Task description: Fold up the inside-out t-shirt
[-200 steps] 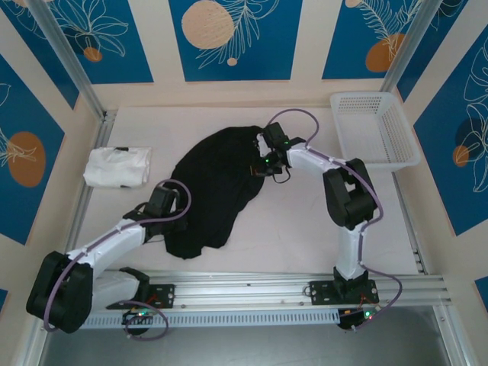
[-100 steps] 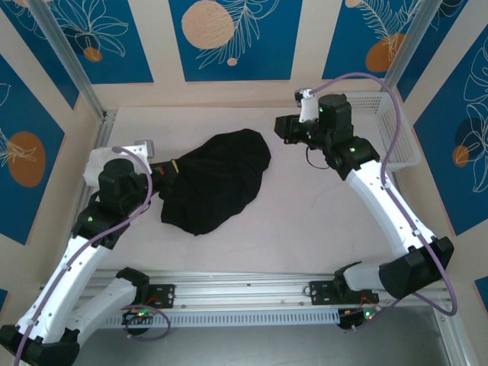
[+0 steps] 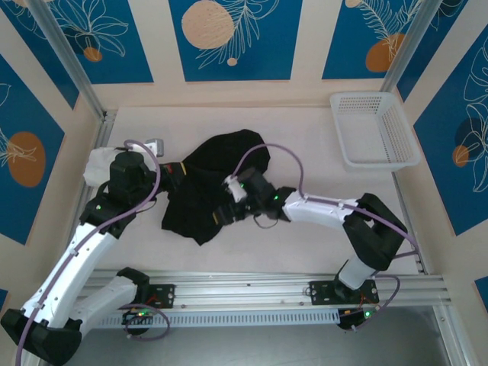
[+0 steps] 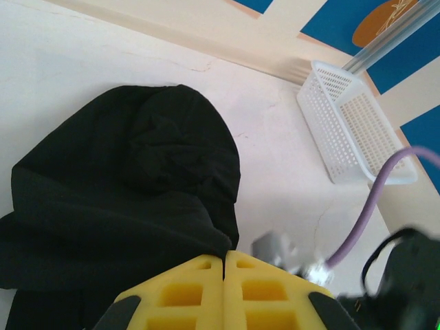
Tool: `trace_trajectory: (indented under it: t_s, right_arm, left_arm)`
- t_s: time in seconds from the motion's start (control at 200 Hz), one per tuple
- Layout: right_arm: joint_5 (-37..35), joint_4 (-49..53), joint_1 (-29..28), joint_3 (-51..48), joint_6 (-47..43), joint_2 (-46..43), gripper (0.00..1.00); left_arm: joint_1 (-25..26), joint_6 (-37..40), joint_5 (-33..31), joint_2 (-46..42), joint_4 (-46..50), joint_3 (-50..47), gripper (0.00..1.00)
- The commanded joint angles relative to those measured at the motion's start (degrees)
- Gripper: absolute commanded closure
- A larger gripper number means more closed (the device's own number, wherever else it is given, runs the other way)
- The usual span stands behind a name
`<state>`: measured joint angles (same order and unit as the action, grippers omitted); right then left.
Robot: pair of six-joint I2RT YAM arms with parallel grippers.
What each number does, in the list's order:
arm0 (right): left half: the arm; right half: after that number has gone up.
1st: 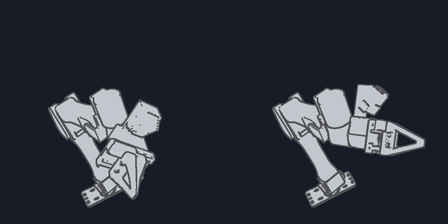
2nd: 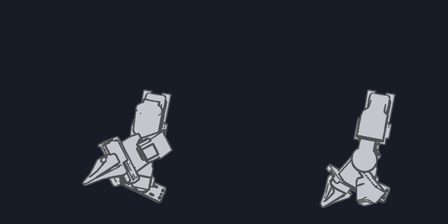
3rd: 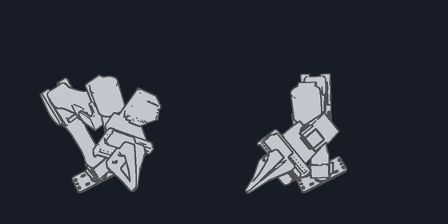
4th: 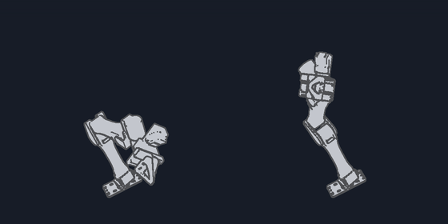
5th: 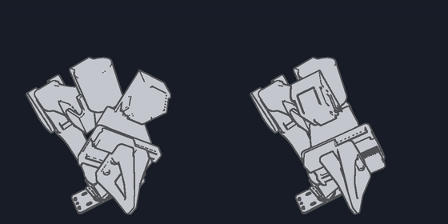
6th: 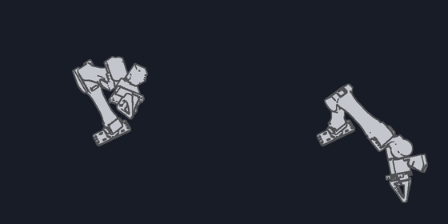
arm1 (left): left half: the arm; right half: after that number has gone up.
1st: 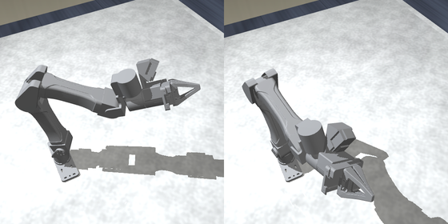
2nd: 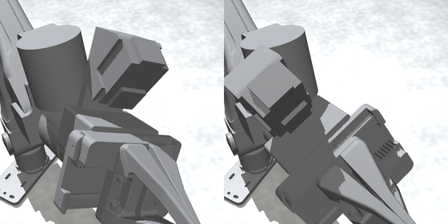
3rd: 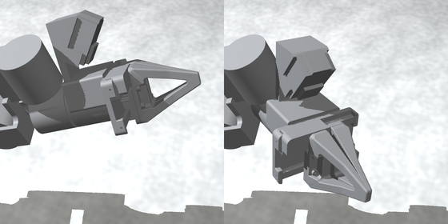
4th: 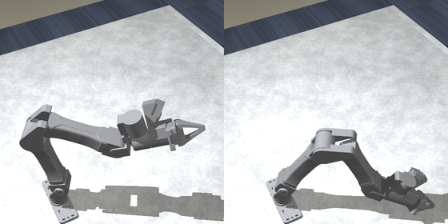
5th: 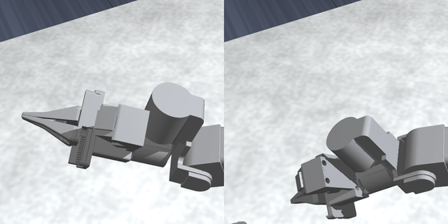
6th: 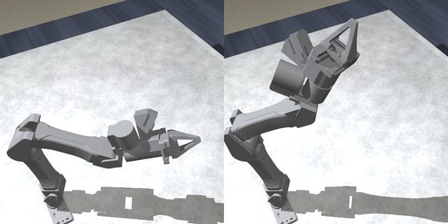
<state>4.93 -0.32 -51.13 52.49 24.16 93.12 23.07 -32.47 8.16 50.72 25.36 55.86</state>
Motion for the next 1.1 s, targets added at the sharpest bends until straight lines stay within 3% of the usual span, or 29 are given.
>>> trace_trajectory:
  t_s: [0.0, 0.105, 0.125, 0.22, 0.295, 0.465, 0.595, 0.72, 0.88, 1.095]
  right_arm:
    - [-0.1, -15.2, -2.9, -1.5, 6.2, 5.1, 0.28]
    - [-3.9, -15.9, -5.9, 1.8, 8.0, 12.5, 0.32]
    - [-4.4, -15.5, -6.1, 2.6, 7.9, 13.4, 0.37]
    - [-7.9, -13.1, -5.3, 4.0, 5.3, 12.0, 0.81]
    - [-9.5, -10.0, -2.3, 4.1, 1.4, 5.1, 1.00]
    - [-7.0, 3.4, 9.1, 11.1, -6.1, -15.1, 1.00]
    - [-2.5, 14.0, 18.7, 23.9, -7.6, -22.9, 1.00]
    - [-2.2, 21.9, 23.7, 37.6, -10.3, -23.8, 1.00]
    - [-0.9, 26.2, 28.4, 46.6, -10.4, -22.2, 1.00]
    - [-0.2, 33.3, 31.0, 50.0, -9.8, -13.1, 1.00]
  left_arm:
    - [0.2, 1.1, 0.4, -1.0, 0.5, 2.9, 1.00]
    - [0.2, 1.4, -0.2, -1.1, 1.0, 4.2, 1.00]
    - [0.2, 1.5, -0.2, -1.1, 1.3, 4.5, 1.00]
    - [0.2, 2.7, -0.9, -0.6, 2.8, 7.1, 1.00]
    - [0.2, 3.4, -2.0, -0.1, 4.3, 10.0, 1.00]
    - [0.2, 2.0, -2.0, 1.3, 2.1, 16.7, 1.00]
    - [0.1, 0.9, -1.8, 3.8, -0.5, 23.8, 1.00]
    - [0.1, 1.6, -4.9, 6.1, -2.2, 31.2, 1.00]
    - [0.1, 3.8, -10.1, 8.1, -3.6, 37.0, 1.00]
    - [0.1, 6.0, -12.9, 9.8, -4.1, 31.3, 1.00]
